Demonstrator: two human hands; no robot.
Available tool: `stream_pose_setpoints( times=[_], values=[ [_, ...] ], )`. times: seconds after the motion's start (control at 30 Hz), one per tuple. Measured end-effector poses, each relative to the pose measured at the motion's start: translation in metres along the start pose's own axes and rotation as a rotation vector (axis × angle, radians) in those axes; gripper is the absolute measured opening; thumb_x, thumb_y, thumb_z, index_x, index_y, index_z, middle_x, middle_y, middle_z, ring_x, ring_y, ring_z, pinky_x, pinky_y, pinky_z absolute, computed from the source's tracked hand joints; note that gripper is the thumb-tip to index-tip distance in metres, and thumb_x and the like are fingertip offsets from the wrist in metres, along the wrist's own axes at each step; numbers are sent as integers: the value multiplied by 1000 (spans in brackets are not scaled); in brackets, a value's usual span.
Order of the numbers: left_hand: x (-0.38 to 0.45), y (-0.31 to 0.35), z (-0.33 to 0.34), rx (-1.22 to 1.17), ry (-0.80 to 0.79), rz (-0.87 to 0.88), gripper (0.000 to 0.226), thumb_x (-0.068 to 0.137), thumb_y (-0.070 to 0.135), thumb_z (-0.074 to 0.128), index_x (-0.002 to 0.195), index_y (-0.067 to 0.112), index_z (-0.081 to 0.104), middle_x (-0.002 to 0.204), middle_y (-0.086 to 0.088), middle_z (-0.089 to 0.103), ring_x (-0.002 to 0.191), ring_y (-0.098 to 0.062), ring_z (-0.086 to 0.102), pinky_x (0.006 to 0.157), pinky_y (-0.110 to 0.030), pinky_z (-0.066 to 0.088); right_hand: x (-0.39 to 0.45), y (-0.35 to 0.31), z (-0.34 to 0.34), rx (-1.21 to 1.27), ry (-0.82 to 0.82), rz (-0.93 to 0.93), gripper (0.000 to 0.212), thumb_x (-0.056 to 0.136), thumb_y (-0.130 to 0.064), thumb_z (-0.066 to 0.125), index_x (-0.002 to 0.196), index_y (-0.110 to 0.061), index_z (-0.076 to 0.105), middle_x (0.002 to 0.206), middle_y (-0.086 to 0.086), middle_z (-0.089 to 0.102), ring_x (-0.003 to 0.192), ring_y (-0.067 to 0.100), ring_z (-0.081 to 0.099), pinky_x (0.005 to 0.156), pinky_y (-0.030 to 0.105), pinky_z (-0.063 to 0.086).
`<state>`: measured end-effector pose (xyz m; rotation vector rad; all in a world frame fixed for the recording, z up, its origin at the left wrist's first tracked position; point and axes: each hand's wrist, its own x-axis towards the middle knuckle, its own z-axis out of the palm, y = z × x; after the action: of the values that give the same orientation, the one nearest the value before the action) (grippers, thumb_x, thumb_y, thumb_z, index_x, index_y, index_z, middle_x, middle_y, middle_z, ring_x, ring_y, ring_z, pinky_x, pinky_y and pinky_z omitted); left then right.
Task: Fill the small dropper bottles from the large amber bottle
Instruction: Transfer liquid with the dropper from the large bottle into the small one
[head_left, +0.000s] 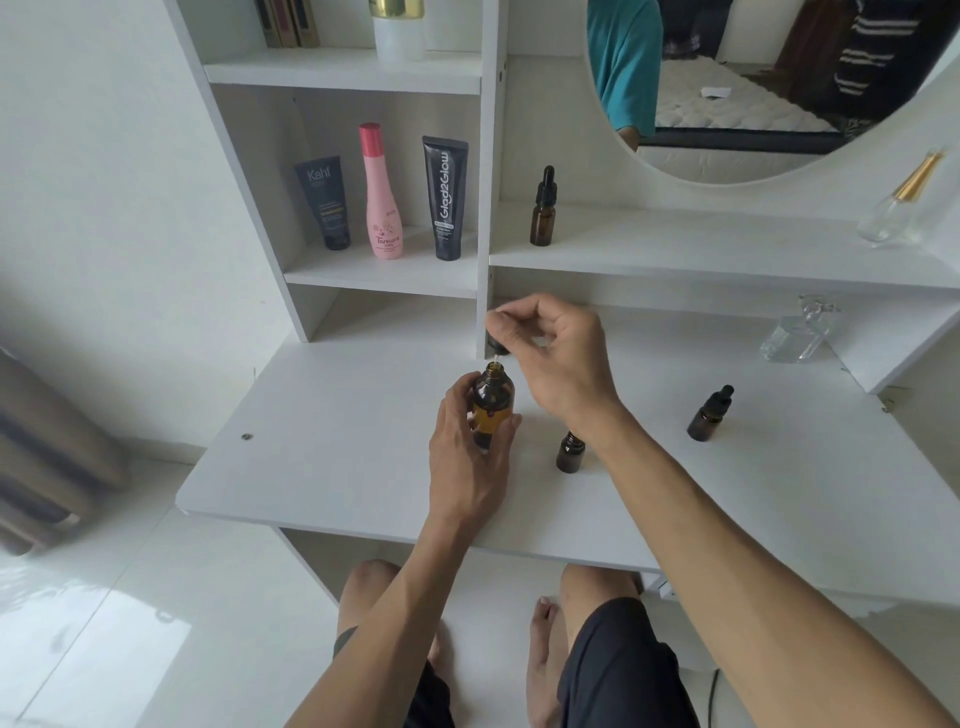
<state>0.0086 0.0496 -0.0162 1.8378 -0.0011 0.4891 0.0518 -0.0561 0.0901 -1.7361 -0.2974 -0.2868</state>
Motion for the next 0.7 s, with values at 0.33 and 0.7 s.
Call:
stream_pose_setpoints(
  times=[0.33, 0.7],
  values=[
    [0, 0, -1, 26, 2, -3, 51, 90, 21, 69, 134, 26, 44, 125, 8, 58, 107, 5, 55, 80, -14, 51, -10, 22, 2, -100, -38, 12, 6, 87, -29, 77, 85, -25, 72, 88, -8, 76, 87, 5, 69, 67, 11, 48],
    [-1, 2, -1, 33, -2, -6, 52, 90, 17, 69, 135, 22, 45, 123, 6, 58, 104, 14, 52, 75, -4, 44, -11, 24, 2, -154, -49, 9, 14, 86, -30, 78, 91, -18, 74, 87, -13, 74, 84, -1, 68, 73, 24, 57]
  ],
)
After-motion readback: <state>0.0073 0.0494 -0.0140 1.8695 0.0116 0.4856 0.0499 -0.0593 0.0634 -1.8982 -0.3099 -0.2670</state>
